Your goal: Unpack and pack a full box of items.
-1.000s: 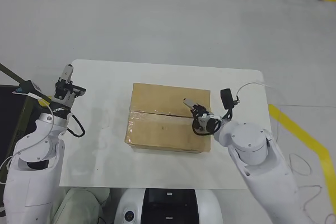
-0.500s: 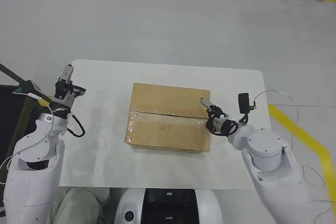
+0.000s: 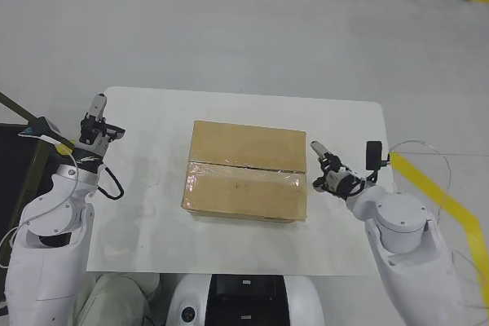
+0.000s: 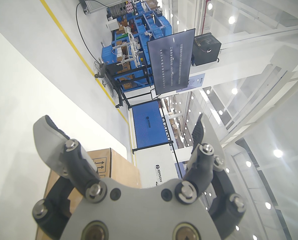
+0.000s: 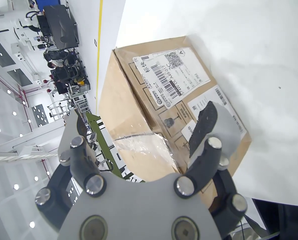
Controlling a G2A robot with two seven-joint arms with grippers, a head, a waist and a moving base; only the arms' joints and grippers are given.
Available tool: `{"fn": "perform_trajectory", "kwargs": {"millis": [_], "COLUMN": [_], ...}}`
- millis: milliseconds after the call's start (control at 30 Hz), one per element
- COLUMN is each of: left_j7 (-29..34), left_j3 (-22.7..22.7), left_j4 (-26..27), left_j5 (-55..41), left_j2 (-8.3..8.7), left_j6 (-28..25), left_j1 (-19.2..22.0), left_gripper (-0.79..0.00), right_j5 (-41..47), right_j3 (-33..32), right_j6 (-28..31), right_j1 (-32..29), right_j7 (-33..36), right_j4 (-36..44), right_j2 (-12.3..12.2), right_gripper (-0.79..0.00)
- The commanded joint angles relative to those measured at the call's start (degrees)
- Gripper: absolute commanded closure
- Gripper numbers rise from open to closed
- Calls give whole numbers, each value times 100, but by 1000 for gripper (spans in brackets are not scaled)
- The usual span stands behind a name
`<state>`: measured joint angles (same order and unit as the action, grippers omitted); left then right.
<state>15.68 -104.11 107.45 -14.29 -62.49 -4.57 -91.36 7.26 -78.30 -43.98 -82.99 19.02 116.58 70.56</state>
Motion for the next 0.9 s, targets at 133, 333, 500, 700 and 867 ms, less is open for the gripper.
{"fn": "perform_trajectory", "kwargs": {"millis": [133, 333, 500, 700, 867], "left_j7": [0, 0, 0, 0, 0], "left_j3": [0, 0, 0, 0, 0], "left_j4": [0, 0, 0, 0, 0], "left_j5": [0, 0, 0, 0, 0], "left_j2": [0, 0, 0, 0, 0], "left_j6": [0, 0, 0, 0, 0], "left_j1": [0, 0, 0, 0, 0], "left_gripper": [-785, -785, -785, -785, -785], "right_j5": [-103, -197, -441, -635, -690], "right_j3": [-209, -394, -487, -710, -792], "right_j6": [583, 1460, 2283, 2567, 2516], "right_j1": [-324, -733, -958, -1115, -1083], "right_j7": [-431, -900, -1395, -1561, -1504], "right_j4": [263, 371, 570, 783, 842], "right_j2": [-8, 0, 13, 9, 4], "right_gripper": [-785, -785, -785, -785, -785]}}
